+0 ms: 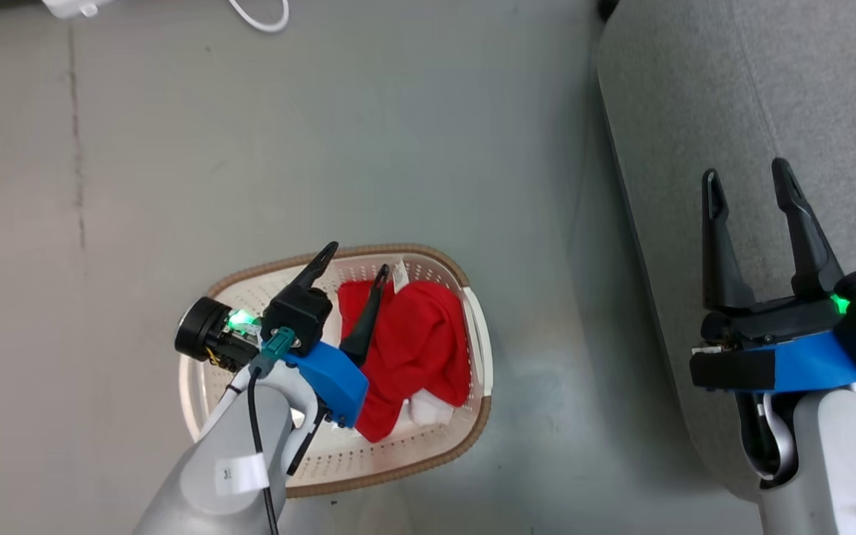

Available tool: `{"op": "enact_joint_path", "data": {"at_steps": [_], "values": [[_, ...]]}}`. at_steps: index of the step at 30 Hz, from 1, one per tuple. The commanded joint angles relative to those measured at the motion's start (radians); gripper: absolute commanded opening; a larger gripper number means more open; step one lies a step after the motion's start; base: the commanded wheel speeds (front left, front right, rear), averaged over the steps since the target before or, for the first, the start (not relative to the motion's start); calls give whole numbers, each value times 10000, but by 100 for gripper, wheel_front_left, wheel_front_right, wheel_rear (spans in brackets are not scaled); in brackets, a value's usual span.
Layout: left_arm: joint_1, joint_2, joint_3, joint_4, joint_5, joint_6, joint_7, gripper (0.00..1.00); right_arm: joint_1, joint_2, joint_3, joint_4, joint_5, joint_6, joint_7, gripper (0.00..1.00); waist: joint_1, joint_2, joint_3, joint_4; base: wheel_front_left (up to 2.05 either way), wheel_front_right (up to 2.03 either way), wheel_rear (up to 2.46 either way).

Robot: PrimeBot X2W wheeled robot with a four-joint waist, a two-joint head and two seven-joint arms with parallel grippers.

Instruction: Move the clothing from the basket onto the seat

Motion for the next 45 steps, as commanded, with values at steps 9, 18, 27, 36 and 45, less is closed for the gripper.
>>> {"op": "enact_joint_path", "data": {"at_steps": [9, 18, 27, 36, 45], "values": [[-1110, 210, -1286, 1651, -827, -20, -27, 100, -676, 11, -39, -286, -238, 1, -35, 100, -2, 0, 1389, -303, 0, 0, 0], [-1932, 202, -2250, 2918, -1583, -21, -27, 100, -1179, -168, -41, -559, -349, 1, -34, 100, -2, 0, 2461, -335, 0, 0, 0], [-2729, 90, -3206, 4389, -2483, -22, 2, 100, -1543, -311, -64, -866, -441, 1, -34, 100, -2, 0, 3469, -296, 0, 0, 0], [-3499, 100, -4165, 4965, -3510, -22, 511, 100, -1834, -377, -162, -1191, -514, 1, -34, 100, -2, 0, 4396, -235, 0, 0, 0], [-4140, 179, -4589, 5338, -4101, -22, 911, 100, -1905, -404, -177, -1488, -580, 1, -34, 100, -2, 0, 5087, -220, 0, 0, 0]]}}
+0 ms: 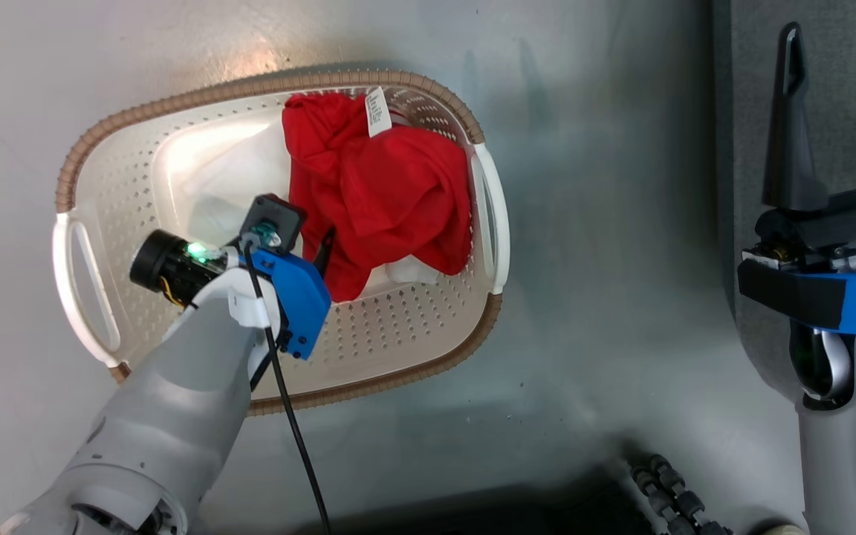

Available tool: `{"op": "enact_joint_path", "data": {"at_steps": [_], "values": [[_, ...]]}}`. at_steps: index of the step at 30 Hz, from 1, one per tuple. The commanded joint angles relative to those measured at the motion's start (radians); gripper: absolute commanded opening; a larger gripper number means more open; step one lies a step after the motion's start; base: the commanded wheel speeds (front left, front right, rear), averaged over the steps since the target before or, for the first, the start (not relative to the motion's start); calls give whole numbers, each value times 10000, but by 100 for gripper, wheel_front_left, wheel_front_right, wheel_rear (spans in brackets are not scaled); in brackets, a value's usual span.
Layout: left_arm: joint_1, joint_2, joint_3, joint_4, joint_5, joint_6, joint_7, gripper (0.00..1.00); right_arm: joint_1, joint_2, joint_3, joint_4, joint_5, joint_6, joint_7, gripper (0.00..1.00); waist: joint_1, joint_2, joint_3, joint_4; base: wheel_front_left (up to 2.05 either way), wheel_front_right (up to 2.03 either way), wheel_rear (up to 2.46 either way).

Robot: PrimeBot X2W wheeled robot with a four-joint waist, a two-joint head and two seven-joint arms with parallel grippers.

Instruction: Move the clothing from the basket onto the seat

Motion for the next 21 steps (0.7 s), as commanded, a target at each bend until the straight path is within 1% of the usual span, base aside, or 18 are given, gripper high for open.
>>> {"op": "enact_joint_path", "data": {"at_steps": [1, 7, 11, 18, 19, 20, 21], "values": [[-236, 68, -51, 73, -87, -20, 86, 100, -138, -39, -20, -116, -43, 1, -36, 100, -1, 0, 191, -1, 0, 0, 0], [-560, 49, -231, 236, -323, -20, 372, 100, -167, -1, 0, -252, -80, 1, -36, 100, -1, 0, 601, -68, 0, 0, 0], [-667, 57, -268, 275, -665, -21, 564, 100, -157, 45, -18, -313, -80, 1, -36, 100, -1, 0, 820, -158, 0, 0, 0], [-861, 74, -684, 200, -923, -21, 699, 100, -144, 86, -89, -356, -56, 1, -31, 100, -1, 0, 1061, -257, 0, 0, 0], [-893, 88, -848, 157, -981, -21, 791, 88, -127, 96, -100, -353, -54, 1, -19, 100, -1, 0, 1075, -270, 0, 0, 0], [-914, 101, -900, 155, -1038, -21, 830, 45, -133, 102, -96, -346, -49, 1, -19, 100, -1, 0, 1080, -279, 0, 0, 0], [-929, 109, -966, 148, -1073, -21, 850, 22, -141, 110, -90, -338, -44, 0, -19, 100, -1, 0, 1083, -288, 0, 0, 0]]}}
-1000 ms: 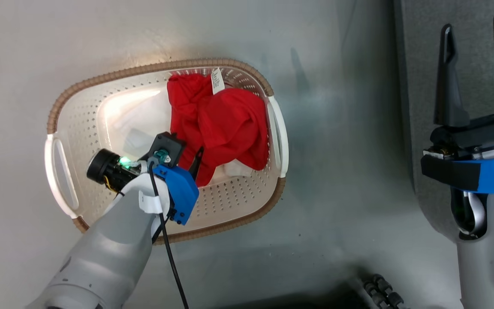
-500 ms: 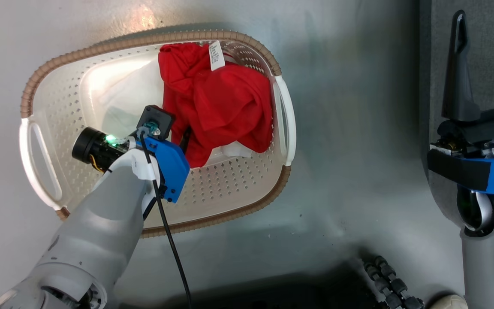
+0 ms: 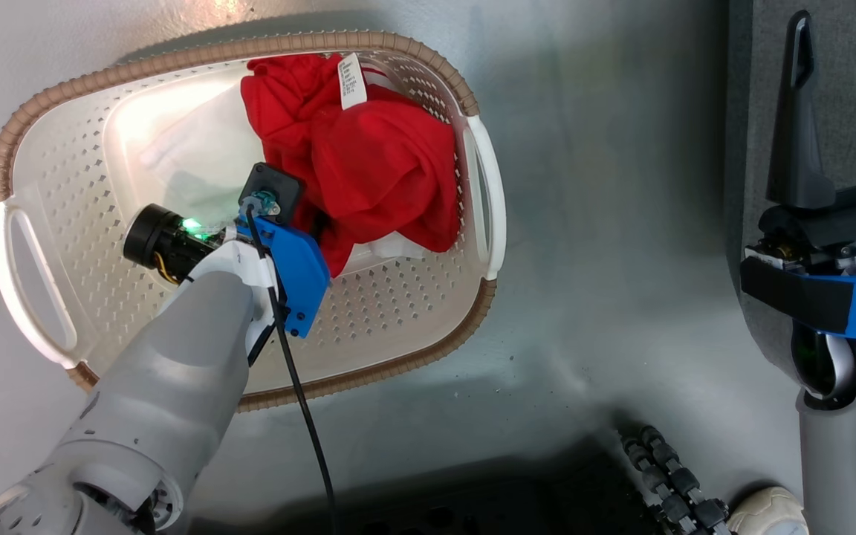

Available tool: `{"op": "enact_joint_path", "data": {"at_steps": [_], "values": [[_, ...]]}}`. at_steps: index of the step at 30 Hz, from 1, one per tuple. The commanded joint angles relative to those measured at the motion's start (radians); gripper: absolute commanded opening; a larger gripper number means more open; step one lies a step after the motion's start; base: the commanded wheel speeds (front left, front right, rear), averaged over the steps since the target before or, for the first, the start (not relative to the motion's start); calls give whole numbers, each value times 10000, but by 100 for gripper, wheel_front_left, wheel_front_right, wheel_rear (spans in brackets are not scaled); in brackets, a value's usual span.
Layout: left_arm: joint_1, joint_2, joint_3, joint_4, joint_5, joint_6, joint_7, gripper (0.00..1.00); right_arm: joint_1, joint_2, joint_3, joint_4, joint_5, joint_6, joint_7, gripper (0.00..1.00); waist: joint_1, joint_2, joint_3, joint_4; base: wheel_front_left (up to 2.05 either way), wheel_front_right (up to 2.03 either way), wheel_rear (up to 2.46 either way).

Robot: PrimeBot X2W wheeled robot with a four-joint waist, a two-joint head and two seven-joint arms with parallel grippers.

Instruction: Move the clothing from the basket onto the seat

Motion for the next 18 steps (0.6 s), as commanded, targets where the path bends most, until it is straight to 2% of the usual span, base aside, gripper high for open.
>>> {"op": "enact_joint_path", "data": {"at_steps": [1, 2, 18], "values": [[-201, 65, -102, -34, -56, -21, 31, 2, -120, 18, -75, 61, 3, 0, 0, 100, 0, 0, 0, -9, 0, 0, 0], [-210, 63, -188, -47, -82, -21, 57, 0, -124, 25, -86, 70, 10, 1, 0, 100, 0, 0, -1, -7, 0, 0, 0], [111, 3, -1242, -450, -874, -21, -80, 0, -175, -25, -107, 221, 118, 1, -1, 100, 0, 0, -453, 188, 0, 0, 0]]}}
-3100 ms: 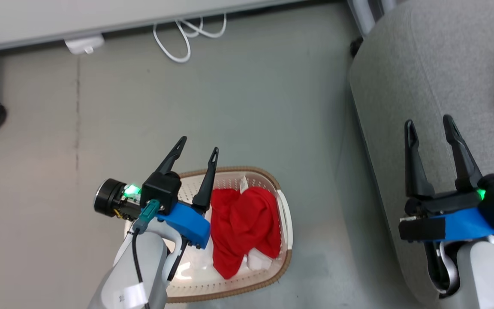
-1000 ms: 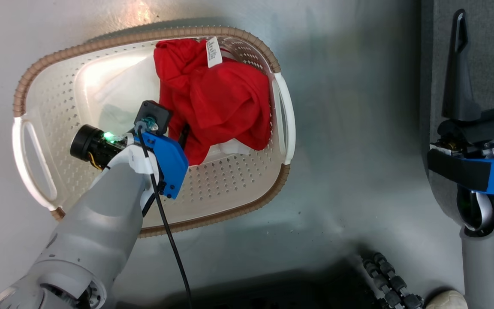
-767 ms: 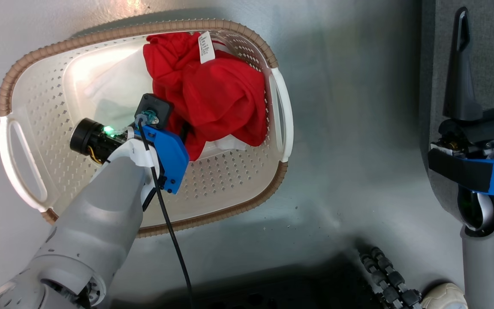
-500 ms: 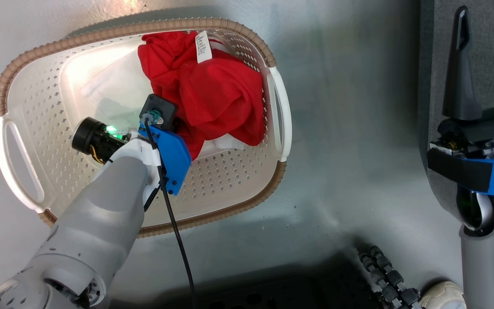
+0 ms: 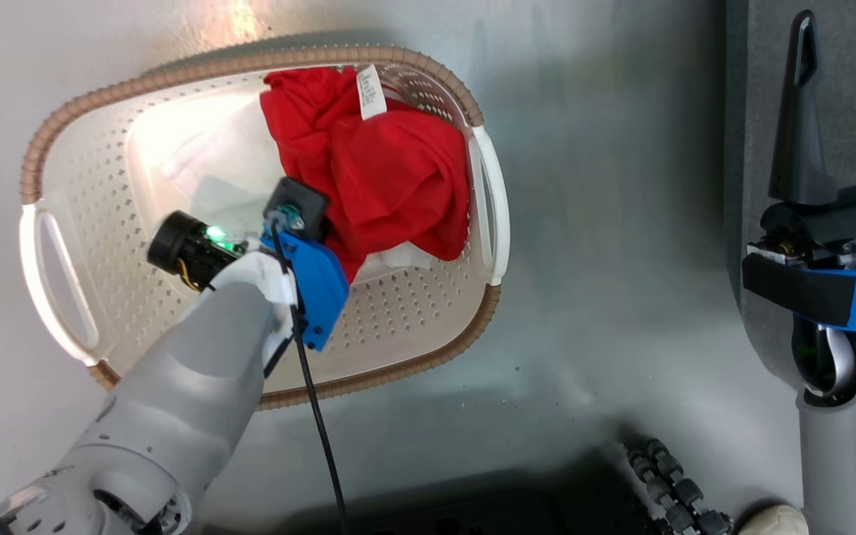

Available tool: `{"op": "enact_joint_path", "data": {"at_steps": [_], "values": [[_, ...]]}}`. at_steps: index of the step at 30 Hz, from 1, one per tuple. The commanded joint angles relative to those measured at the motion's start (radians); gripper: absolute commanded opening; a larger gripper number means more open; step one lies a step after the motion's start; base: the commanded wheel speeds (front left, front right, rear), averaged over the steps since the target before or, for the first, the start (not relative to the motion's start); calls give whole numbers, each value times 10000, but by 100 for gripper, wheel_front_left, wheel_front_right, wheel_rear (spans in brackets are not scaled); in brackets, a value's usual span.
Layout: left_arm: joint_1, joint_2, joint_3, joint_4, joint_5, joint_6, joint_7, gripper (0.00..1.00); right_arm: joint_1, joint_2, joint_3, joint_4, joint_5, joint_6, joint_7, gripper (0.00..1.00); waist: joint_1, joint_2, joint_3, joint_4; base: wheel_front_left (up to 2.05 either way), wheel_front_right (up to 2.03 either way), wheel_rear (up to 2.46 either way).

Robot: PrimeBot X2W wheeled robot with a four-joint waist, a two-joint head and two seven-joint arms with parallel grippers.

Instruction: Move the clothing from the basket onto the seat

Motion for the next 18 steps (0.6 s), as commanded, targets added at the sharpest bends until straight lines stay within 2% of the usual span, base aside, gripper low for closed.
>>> {"op": "enact_joint_path", "data": {"at_steps": [1, 11, 18], "values": [[79, -1, -172, -125, -71, -21, -75, 0, -87, -64, -3, 39, 52, 1, -5, 100, 0, 0, -148, 58, 0, 0, 0], [285, -61, -995, -728, -514, -21, -821, 0, 2, -137, -48, 169, 100, 1, -5, 100, 0, 0, -823, 362, 0, 0, 0], [239, -62, -1283, -989, -380, -21, -1486, 0, 10, -249, -111, 295, 134, 1, -5, 100, 0, 0, -1374, 622, 0, 0, 0]]}}
